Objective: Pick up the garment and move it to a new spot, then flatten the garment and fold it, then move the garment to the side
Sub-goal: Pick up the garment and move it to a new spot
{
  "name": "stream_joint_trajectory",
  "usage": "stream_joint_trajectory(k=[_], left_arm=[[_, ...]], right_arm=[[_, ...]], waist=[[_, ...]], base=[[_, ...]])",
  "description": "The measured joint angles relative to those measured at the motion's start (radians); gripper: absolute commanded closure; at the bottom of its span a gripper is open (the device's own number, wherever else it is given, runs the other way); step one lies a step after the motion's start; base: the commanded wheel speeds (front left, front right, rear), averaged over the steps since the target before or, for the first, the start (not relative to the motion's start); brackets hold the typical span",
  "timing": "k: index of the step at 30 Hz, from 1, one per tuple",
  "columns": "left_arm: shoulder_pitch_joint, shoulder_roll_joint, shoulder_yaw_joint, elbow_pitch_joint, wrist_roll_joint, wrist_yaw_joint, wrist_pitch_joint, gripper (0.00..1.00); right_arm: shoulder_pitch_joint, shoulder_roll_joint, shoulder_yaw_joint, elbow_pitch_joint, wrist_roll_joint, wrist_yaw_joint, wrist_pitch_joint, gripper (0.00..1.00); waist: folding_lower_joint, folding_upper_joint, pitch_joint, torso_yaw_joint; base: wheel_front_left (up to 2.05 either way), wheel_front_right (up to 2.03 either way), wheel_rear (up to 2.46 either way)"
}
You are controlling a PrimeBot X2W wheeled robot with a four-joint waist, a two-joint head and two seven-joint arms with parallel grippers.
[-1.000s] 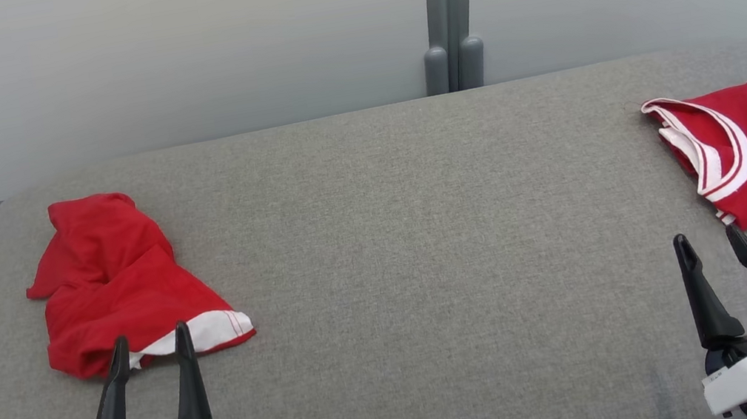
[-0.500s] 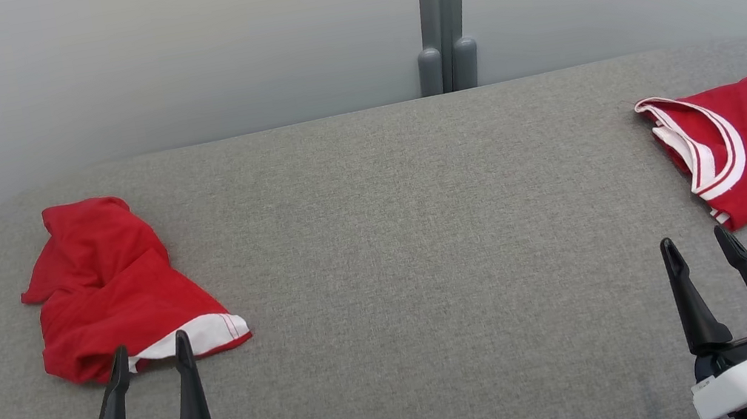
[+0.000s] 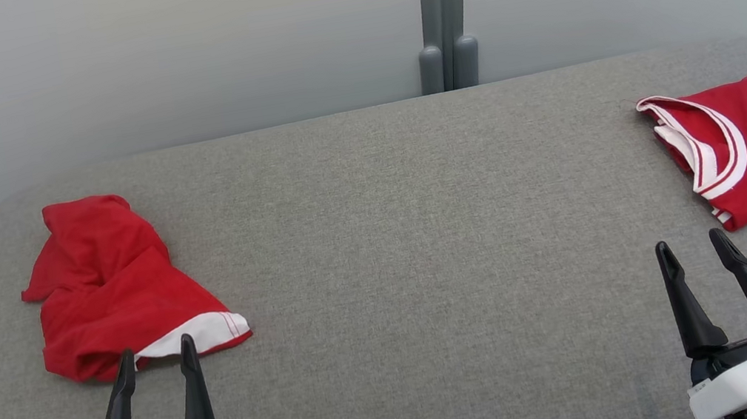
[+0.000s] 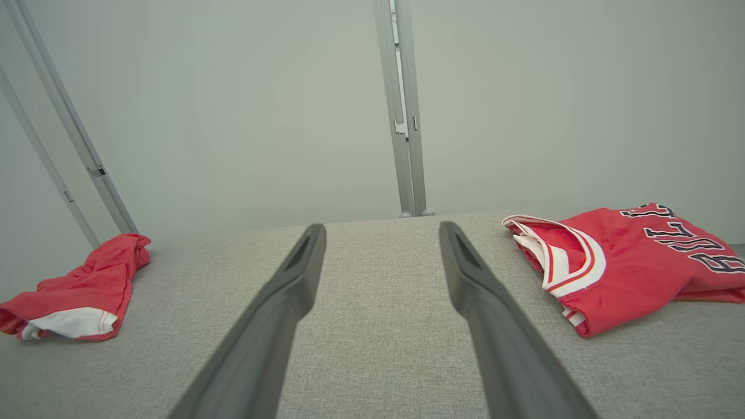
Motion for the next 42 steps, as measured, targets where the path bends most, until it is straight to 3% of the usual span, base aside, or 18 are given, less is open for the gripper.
stream_joint_trajectory(k=[20, 42], left_arm=[[-0.002, 0.001, 0.019, 0.026, 0.007, 0.003, 0.004, 0.0], [0.001, 0.034, 0.028, 0.008, -0.01, 0.024, 0.045, 0.0]], right_arm=[[-0.001, 0.0, 0.015, 0.009, 0.005, 0.0, 0.0, 0.0], [-0.002, 0.012, 0.063, 0.03, 0.019, 0.0, 0.0, 0.0]], waist=[[0.0, 0.0, -0.005, 0.084], [0.0, 0.0, -0.012, 0.28]], base=[[0.0, 0.0, 0.0], [0.0, 0.0, 0.0]])
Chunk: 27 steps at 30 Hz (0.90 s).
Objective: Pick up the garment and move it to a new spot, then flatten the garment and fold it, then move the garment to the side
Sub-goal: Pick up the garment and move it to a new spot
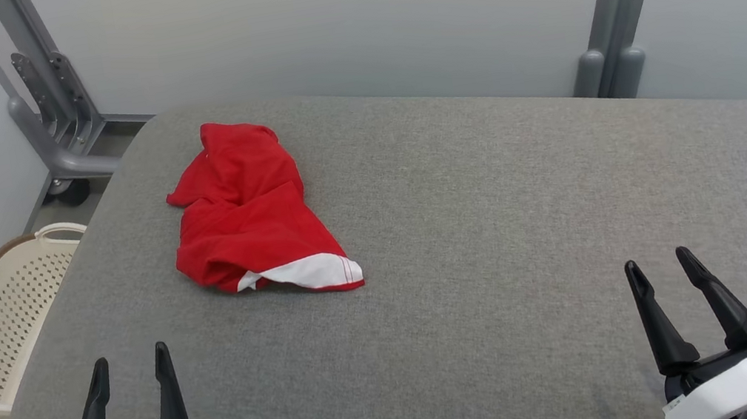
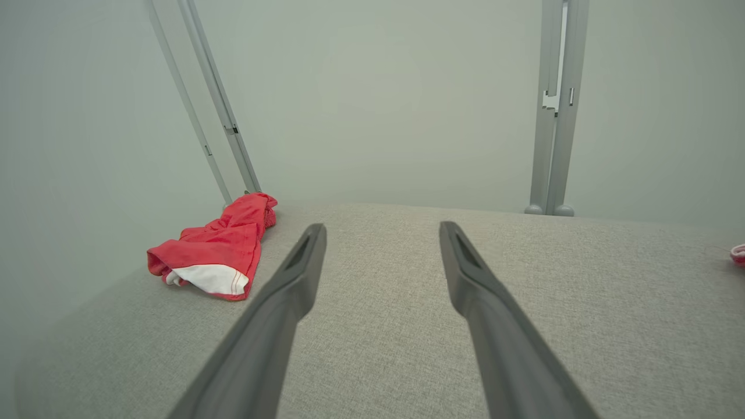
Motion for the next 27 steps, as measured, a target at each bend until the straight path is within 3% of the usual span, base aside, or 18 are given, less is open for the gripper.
stream_joint_trajectory(k=[7, 14, 21, 22, 27], left_arm=[[-0.003, 0.013, 0.004, -0.007, -0.013, 0.0, 0.015, 0.0], [-0.099, 0.076, 0.033, -0.018, -0.038, -0.024, 0.085, 0.0], [-0.289, 0.107, 0.048, 0.068, -0.157, -0.1, 0.244, 0.0], [-0.353, 0.124, 0.053, 0.124, -0.191, -0.122, 0.31, 0.0], [-0.505, 0.162, 0.058, 0.279, -0.259, -0.152, 0.425, 0.0]], right_arm=[[-0.002, 0.005, 0.004, 0.0, 0.0, 0.0, 0.0, 0.0], [-0.02, 0.004, 0.018, -0.001, 0.0, 0.0, 0.0, 0.0], [-0.069, -0.004, 0.027, -0.004, -0.002, 0.0, 0.0, 0.0], [-0.09, -0.008, 0.035, -0.002, -0.003, 0.0, 0.0, 0.0], [-0.15, -0.006, 0.057, -0.002, -0.009, 0.0, 0.0, 0.0]], waist=[[0.0, 0.0, 0.01, 0.017], [0.0, 0.0001, 0.029, 0.008], [0.0, 0.0, 0.082, -0.013], [0.0, 0.0, 0.102, -0.024], [0.0001, 0.0, 0.151, -0.067]], base=[[0.0, 0.0, 0.0], [0.0, 0.0, 0.0], [0.0, 0.0, 0.0], [0.0, 0.0, 0.0], [0.0, 0.0, 0.0]])
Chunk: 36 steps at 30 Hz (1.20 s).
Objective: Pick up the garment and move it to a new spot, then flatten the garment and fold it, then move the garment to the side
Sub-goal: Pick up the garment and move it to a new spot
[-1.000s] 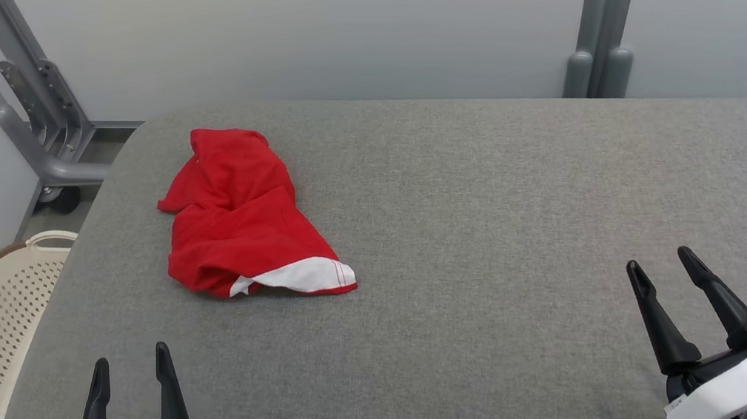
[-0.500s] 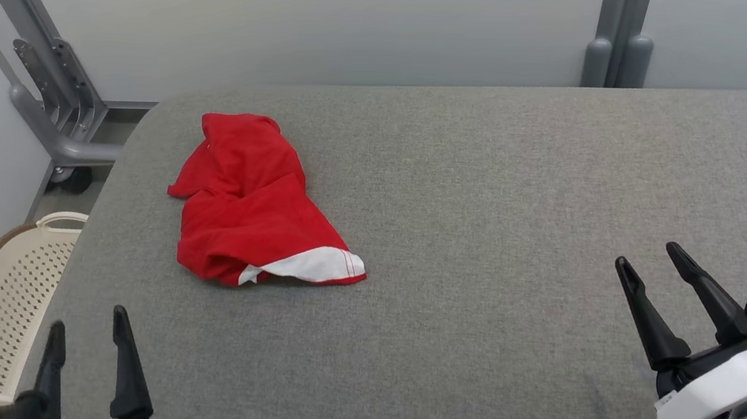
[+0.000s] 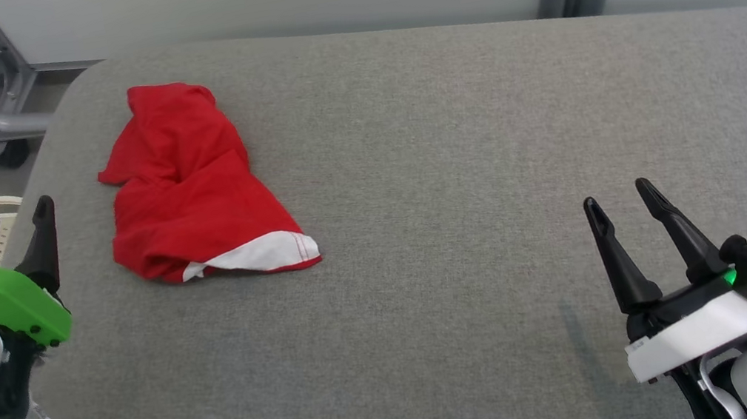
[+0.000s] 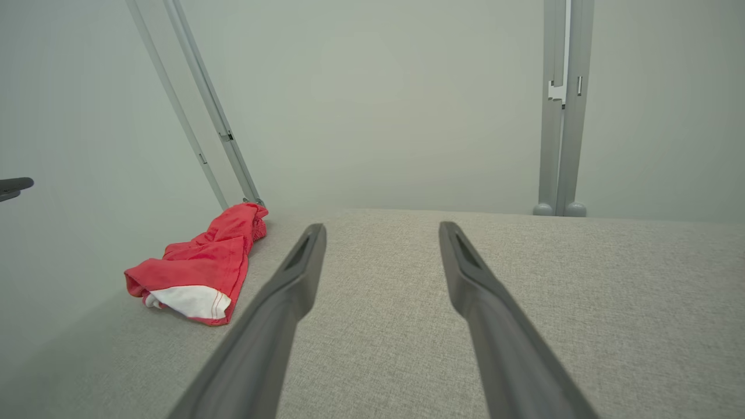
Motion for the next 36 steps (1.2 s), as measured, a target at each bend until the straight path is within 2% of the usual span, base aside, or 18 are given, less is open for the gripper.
stream_joint_trajectory(k=[6, 12, 20, 25, 31, 36], left_arm=[[-0.15, 0.039, -0.016, 0.179, -0.056, -0.025, 0.139, 0.0], [-0.265, 0.069, -0.019, 0.349, -0.112, -0.037, 0.227, 0.0], [-0.319, 0.086, -0.027, 0.527, -0.158, -0.038, 0.349, 0.0], [-0.336, 0.082, -0.028, 0.605, -0.195, -0.038, 0.45, 0.0], [-0.347, 0.094, -0.035, 0.661, -0.203, -0.017, 0.531, 0.0], [-0.356, 0.096, -0.038, 0.664, -0.207, -0.011, 0.547, 0.0]], right_arm=[[-0.055, 0.003, 0.02, 0.01, -0.003, 0.0, 0.0, 0.0], [-0.092, 0.002, 0.035, 0.012, -0.005, 0.0, 0.0, 0.0], [-0.115, 0.006, 0.039, 0.019, -0.003, 0.0, 0.0, 0.0], [-0.115, 0.007, 0.033, 0.018, -0.003, 0.0, 0.0, 0.0], [-0.115, 0.008, 0.031, 0.015, -0.003, 0.0, 0.0, 0.0], [-0.115, 0.008, 0.028, 0.014, -0.003, 0.0, 0.0, 0.0]], waist=[[0.0, 0.0, 0.061, -0.07], [0.0, 0.0, 0.119, -0.158], [0.0, 0.0, 0.172, -0.241], [0.0, 0.0, 0.192, -0.283], [0.0, 0.0, 0.208, -0.311], [0.0, 0.0, 0.214, -0.316]], base=[[0.0, 0.0, 0.0], [0.0, 0.0, 0.0], [0.0, 0.0, 0.0], [0.0, 0.0, 0.0], [0.0, 0.0, 0.0], [0.0, 0.0, 0.0]])
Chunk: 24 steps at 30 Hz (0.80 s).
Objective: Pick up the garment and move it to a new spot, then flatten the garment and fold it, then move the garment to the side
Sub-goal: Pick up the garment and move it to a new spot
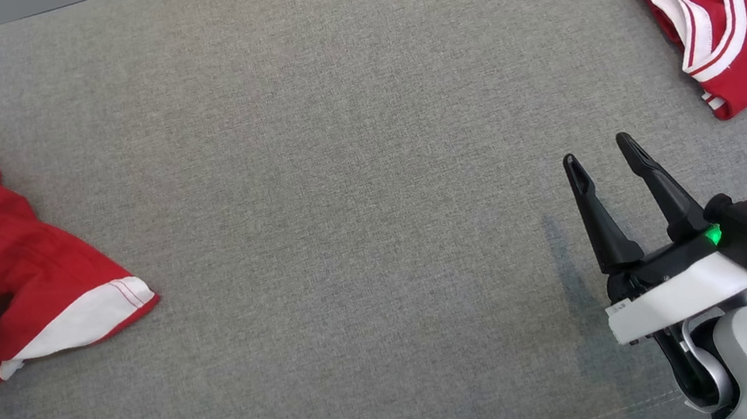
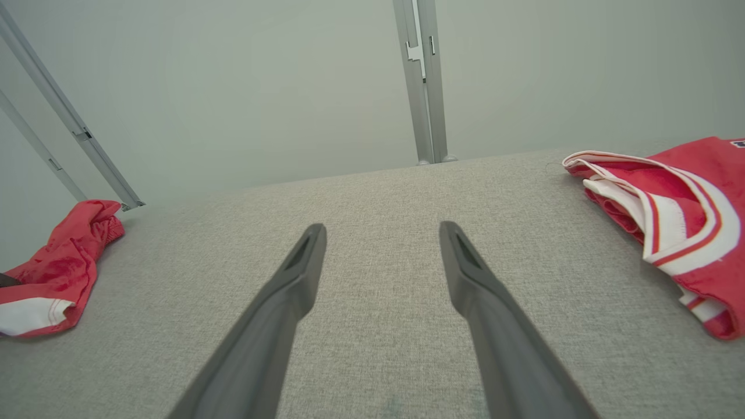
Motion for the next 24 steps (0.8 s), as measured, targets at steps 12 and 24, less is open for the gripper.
stream_joint_trajectory(k=[12, 24], left_arm=[[0.01, -0.009, 0.0, 0.002, -0.009, 0.0, -0.039, 1.0], [0.065, -0.009, -0.014, -0.058, -0.038, -0.028, -0.106, 1.0]], right_arm=[[0.0, 0.001, 0.001, 0.008, -0.006, 0.0, 0.0, 0.0], [0.029, -0.004, 0.02, 0.038, 0.012, 0.0, 0.0, 0.0]], waist=[[0.0, 0.0, -0.021, 0.008], [-0.0001, 0.0, -0.117, 0.012]], base=[[0.0, 0.0, 0.0], [0.0, 0.0, 0.0]])
